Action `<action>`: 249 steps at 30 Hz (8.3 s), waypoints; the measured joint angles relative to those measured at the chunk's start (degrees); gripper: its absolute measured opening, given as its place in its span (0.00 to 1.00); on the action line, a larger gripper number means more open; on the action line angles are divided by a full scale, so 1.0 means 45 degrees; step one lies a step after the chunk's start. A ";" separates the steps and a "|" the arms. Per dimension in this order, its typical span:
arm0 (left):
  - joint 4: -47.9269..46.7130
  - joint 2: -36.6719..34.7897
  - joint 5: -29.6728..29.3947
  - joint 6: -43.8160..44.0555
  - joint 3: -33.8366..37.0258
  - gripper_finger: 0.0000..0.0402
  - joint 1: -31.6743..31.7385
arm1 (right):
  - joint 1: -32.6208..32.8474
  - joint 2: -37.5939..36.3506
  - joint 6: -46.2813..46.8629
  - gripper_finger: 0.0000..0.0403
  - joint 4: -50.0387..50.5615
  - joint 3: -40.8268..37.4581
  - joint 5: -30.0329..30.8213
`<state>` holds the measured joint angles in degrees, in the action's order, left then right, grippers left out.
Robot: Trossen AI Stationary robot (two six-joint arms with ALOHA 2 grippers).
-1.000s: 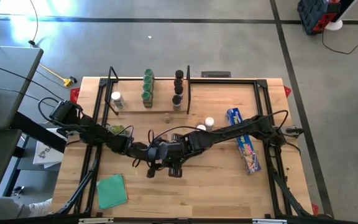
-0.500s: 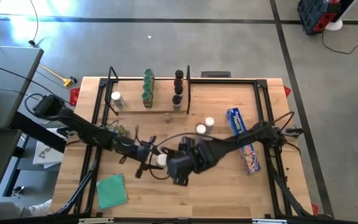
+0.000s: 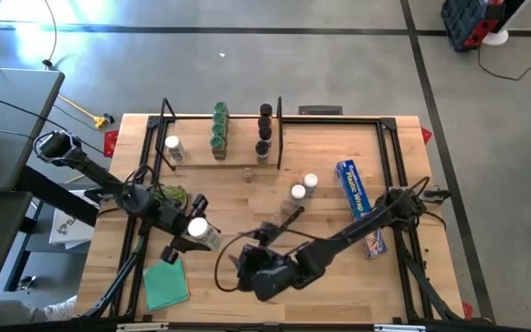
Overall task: Shelf spices
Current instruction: Put the white lid seasoning bottle on the shelf
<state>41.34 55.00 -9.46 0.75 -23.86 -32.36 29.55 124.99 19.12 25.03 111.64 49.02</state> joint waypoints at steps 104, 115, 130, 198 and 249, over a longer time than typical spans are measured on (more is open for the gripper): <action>-0.5827 0.1622 -0.0730 0.0453 -0.1087 0.69 0.0700 | -0.2163 0.1537 0.1304 0.46 0.6423 0.3107 -0.7934; -0.5713 0.1722 -0.1121 0.0114 -0.1087 0.68 0.0796 | -0.2175 0.1479 0.0981 0.46 0.6036 0.3127 -0.7891; -0.6420 0.1725 0.0018 0.1360 -0.1087 0.56 0.1373 | -0.2207 0.1481 0.0779 0.46 0.5819 0.3127 -0.7757; -2.8045 0.7578 -0.0541 -0.7865 -1.5663 0.48 1.6413 | 0.1418 -0.0069 0.4717 0.71 0.7128 0.3122 -0.3606; -2.5786 1.1793 0.1551 -0.7265 -1.4385 0.48 2.0673 | -0.2101 0.1705 -0.1105 0.71 0.8515 0.3127 -0.7952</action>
<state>-74.70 108.07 -2.48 -31.94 -88.60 60.67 20.09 132.66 14.15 63.35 125.71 13.23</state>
